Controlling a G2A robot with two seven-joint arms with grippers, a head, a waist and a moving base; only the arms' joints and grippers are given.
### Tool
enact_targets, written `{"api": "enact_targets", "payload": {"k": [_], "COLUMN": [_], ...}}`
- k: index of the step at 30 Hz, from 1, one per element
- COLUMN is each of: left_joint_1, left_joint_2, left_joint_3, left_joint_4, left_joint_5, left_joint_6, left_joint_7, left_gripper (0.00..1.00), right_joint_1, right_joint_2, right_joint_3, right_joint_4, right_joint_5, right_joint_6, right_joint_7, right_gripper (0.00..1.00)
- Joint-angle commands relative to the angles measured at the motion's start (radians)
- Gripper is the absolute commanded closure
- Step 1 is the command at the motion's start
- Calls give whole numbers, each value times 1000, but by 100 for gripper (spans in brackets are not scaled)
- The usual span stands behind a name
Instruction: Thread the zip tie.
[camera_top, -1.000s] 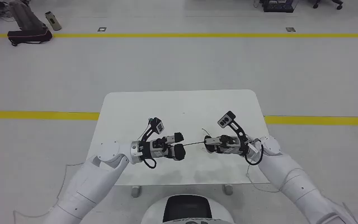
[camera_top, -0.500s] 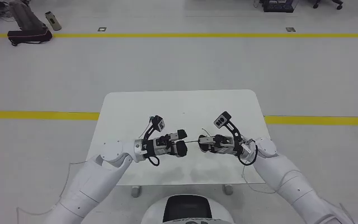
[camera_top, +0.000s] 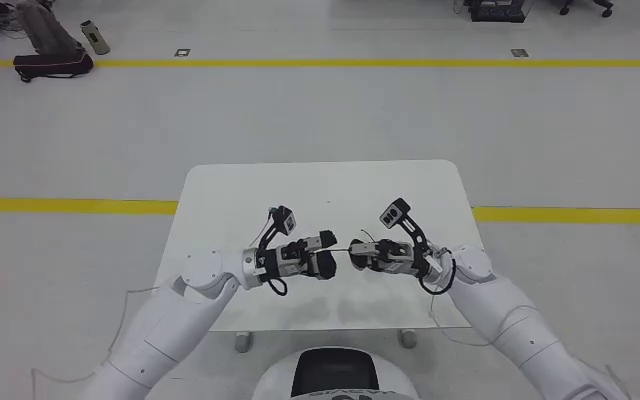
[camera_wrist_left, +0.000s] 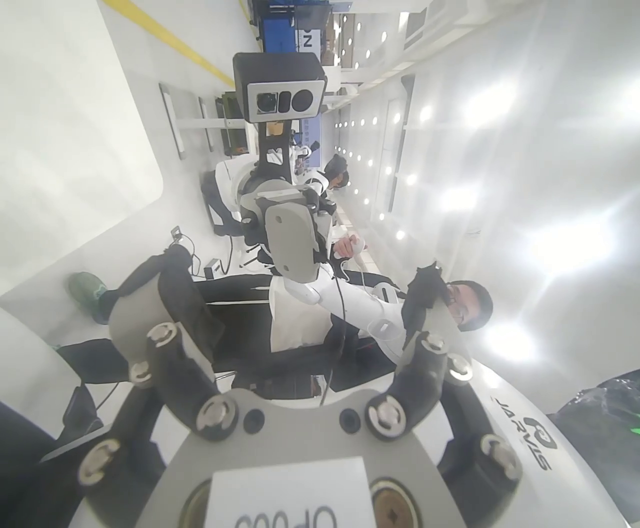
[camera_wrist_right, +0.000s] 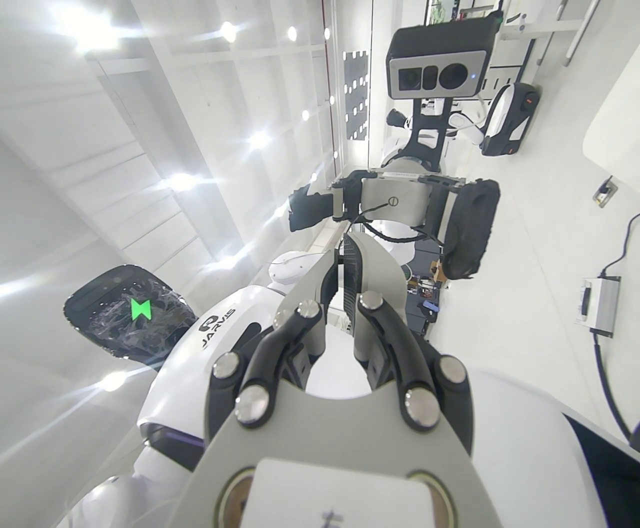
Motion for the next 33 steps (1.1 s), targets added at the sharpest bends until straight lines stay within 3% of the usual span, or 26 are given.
{"api": "enact_targets", "payload": {"k": [1,33], "left_joint_1": [-1,-4], "left_joint_2": [1,2], "left_joint_3": [-1,5], "left_joint_4": [2,6], "left_joint_5": [-2,-63], "left_joint_6": [0,0], "left_joint_7": [-3,-19], "left_gripper": [0,0], "right_joint_1": [0,-16], "right_joint_2": [-2,-17], "right_joint_3": [2,41], "right_joint_4": [2,11], "right_joint_5": [-8,-118], "right_joint_6": [1,50], "right_joint_7": [-4,-13], "right_gripper": [100,100]}}
